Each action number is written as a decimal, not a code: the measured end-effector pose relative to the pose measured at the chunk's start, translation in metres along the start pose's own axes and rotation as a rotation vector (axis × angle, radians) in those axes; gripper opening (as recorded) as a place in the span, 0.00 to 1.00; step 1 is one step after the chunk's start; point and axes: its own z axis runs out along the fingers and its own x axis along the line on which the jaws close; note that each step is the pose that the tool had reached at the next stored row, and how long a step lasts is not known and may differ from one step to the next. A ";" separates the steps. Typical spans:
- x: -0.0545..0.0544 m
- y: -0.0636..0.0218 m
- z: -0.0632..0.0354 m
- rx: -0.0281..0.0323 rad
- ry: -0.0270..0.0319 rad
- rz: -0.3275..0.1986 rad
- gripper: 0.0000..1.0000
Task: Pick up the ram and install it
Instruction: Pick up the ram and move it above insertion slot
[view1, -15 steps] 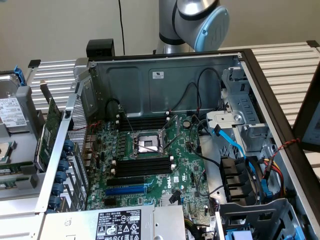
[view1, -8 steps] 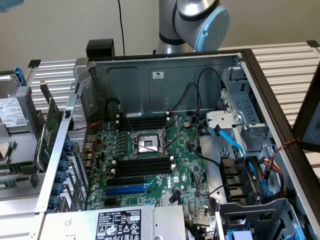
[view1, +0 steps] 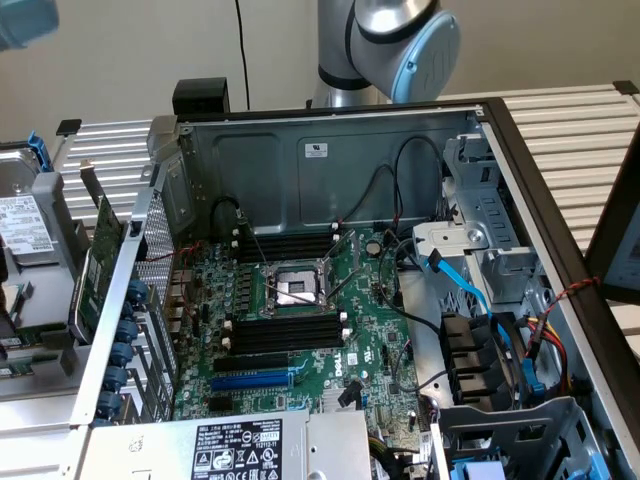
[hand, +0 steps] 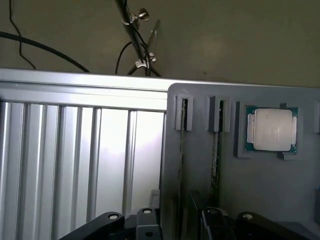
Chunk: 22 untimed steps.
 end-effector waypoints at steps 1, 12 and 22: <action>0.000 -0.0005 0.0018 0.0001 -0.0001 0.000 0.36; -0.002 -0.0009 0.0175 0.0002 -0.0047 -0.001 0.36; -0.002 -0.0010 0.0232 0.0003 -0.0167 -0.001 0.36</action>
